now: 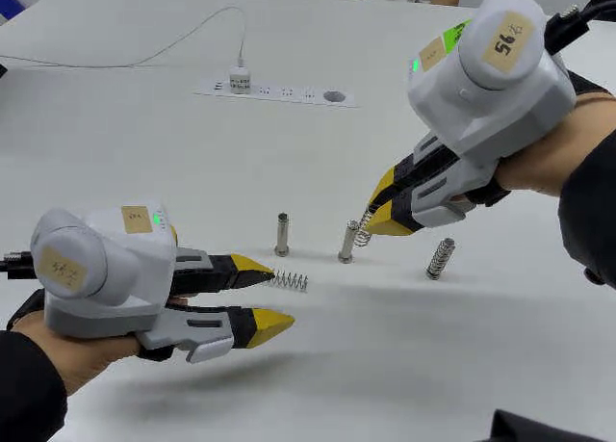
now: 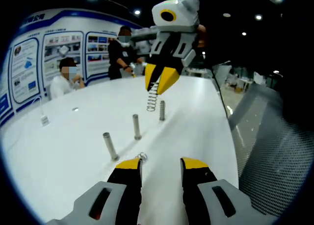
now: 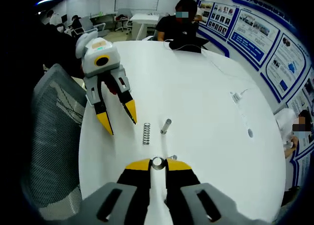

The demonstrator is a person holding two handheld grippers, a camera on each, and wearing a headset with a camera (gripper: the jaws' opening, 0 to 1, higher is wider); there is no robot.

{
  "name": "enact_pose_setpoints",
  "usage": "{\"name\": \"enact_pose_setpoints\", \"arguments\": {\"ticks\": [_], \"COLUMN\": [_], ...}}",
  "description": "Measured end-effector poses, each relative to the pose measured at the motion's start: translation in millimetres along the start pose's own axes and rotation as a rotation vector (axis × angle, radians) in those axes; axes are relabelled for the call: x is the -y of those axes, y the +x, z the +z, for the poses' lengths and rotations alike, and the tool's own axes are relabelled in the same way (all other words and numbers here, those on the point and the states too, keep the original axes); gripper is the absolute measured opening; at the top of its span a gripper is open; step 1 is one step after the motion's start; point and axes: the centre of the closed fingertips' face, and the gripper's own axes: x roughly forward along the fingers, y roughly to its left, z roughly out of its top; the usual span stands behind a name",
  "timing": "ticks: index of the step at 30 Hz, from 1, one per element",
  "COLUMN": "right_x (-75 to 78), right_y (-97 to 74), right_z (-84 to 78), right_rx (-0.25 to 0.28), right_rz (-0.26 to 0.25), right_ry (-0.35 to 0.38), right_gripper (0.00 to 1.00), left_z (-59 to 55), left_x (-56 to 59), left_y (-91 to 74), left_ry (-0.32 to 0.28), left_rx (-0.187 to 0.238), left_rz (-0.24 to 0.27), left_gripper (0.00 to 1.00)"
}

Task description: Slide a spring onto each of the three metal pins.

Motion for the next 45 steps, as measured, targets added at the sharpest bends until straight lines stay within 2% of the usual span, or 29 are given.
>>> {"name": "enact_pose_setpoints", "arguments": {"ticks": [4,11,17,23,35,45], "right_x": [9.9,23.9,24.3,31.4,30.8,27.5], "right_y": [-0.4,7.2,15.3,21.9,30.2,44.8], "right_z": [3.5,1.2,0.7,-2.1,-9.5,-17.1], "right_rx": [0.002,-0.034,-0.044,-0.049,-0.07,-0.093], "right_rz": [-0.022,-0.052,-0.033,-0.022,-0.005,0.014], "right_ry": [0.003,-0.004,0.009,0.024,0.044,0.065], "right_gripper": [0.12,0.12,0.12,0.12,0.12,0.12], "left_z": [0.4,-1.0,-2.1,-3.8,-3.7,-5.4], "left_x": [-0.7,-1.6,-2.7,-2.2,-0.9,-0.9], "left_y": [-0.4,-1.4,-2.5,-2.6,-1.6,-2.3], "left_ry": [-0.001,-0.006,-0.01,-0.014,-0.014,-0.017], "left_rx": [0.002,0.0,-0.001,-0.005,-0.007,-0.011], "left_rz": [0.003,0.006,0.008,0.008,0.006,0.007], "left_gripper": [0.32,0.33,0.33,0.33,0.33,0.33]}}
